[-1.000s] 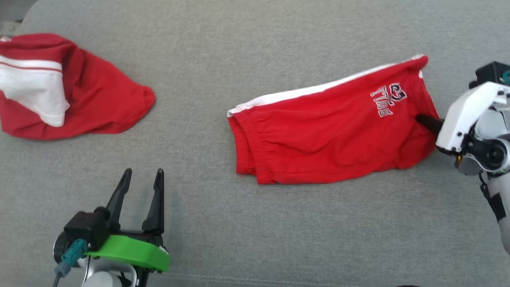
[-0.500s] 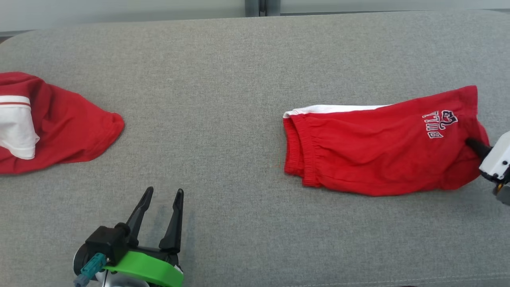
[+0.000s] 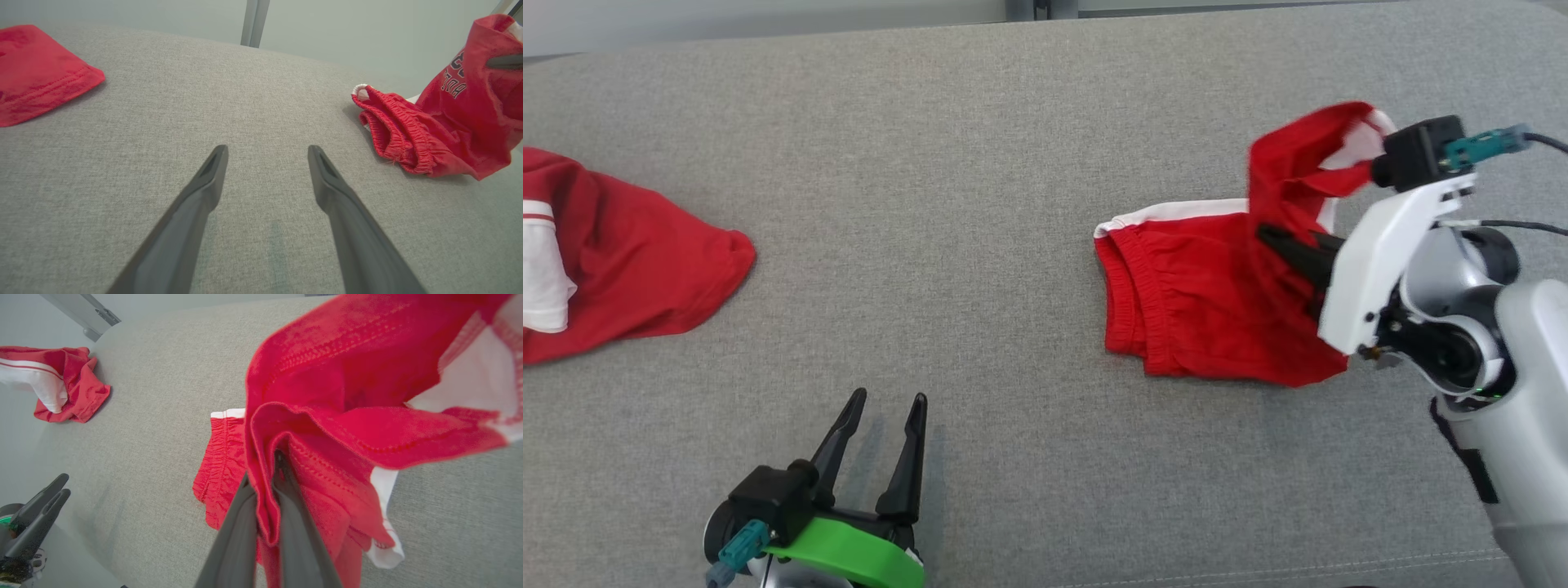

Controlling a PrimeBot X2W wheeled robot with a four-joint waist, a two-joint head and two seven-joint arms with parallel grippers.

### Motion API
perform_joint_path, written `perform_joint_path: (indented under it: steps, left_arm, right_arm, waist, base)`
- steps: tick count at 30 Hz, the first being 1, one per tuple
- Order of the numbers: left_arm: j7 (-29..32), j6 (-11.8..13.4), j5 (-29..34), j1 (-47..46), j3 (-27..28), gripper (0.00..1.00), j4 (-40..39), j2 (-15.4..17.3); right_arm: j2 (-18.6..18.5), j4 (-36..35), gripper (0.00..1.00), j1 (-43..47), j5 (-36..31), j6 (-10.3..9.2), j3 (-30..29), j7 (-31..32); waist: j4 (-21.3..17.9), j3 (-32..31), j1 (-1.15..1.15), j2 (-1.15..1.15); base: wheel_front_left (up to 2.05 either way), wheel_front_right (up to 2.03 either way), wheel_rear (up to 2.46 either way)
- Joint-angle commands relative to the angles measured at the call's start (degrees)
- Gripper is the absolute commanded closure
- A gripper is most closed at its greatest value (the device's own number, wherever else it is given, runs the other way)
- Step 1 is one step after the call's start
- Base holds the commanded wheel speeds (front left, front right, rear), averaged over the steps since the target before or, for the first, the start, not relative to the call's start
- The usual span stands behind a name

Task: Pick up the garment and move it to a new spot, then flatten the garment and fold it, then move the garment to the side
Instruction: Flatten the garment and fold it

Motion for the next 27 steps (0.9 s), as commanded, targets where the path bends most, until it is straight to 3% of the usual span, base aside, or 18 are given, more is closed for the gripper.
perform_joint_path:
  steps: [1, 9, 15, 21, 23, 27]
  left_arm:
    - [-0.16, -0.46, 0.68, -1.25, 0.23, 0.0, 0.16, -0.09]
    - [-0.16, -2.03, 1.56, -3.69, -0.01, 0.0, 2.24, -1.55]
    - [-0.16, -2.55, 1.85, -3.57, 1.04, 0.0, 3.73, -2.6]
    - [-0.16, -3.08, 2.17, -2.24, 2.37, 0.0, 4.63, -3.39]
    - [-0.16, -3.28, 2.42, -2.27, 2.61, 0.0, 4.88, -3.65]
    - [-0.16, -3.55, 2.78, -2.04, 2.76, 0.0, 5.48, -4.26]
  right_arm:
    - [0.85, 0.26, 1.0, -1.13, -0.65, 0.01, 1.89, 0.47]
    - [4.38, 8.06, 1.0, -6.69, -3.1, 0.0, 13.08, -0.01]
    - [2.8, 11.82, 1.0, -7.76, -1.12, 0.0, 16.79, 2.04]
    - [0.46, 10.83, 1.0, -7.76, 1.3, 0.0, 19.47, 3.29]
    - [0.31, 10.48, 0.0, -7.95, 1.41, 0.0, 19.46, 1.78]
    - [-0.42, 8.3, 0.0, -7.17, 1.43, 0.01, 20.11, -0.97]
  waist:
    - [0.04, 0.63, 0.0, 0.0]
    - [2.94, 2.15, 0.0, 0.0]
    - [4.75, 2.07, 0.0, 0.0]
    - [4.72, 1.34, 0.0, 0.0]
    - [4.53, 1.13, 0.0, 0.0]
    - [4.44, -0.02, 0.0, 0.0]
  base:
    - [0.0, 0.0, 0.0]
    - [0.0, 0.0, 0.0]
    - [0.0, 0.0, 0.0]
    - [0.0, 0.0, 0.0]
    - [0.0, 0.0, 0.0]
    - [0.0, 0.0, 0.0]
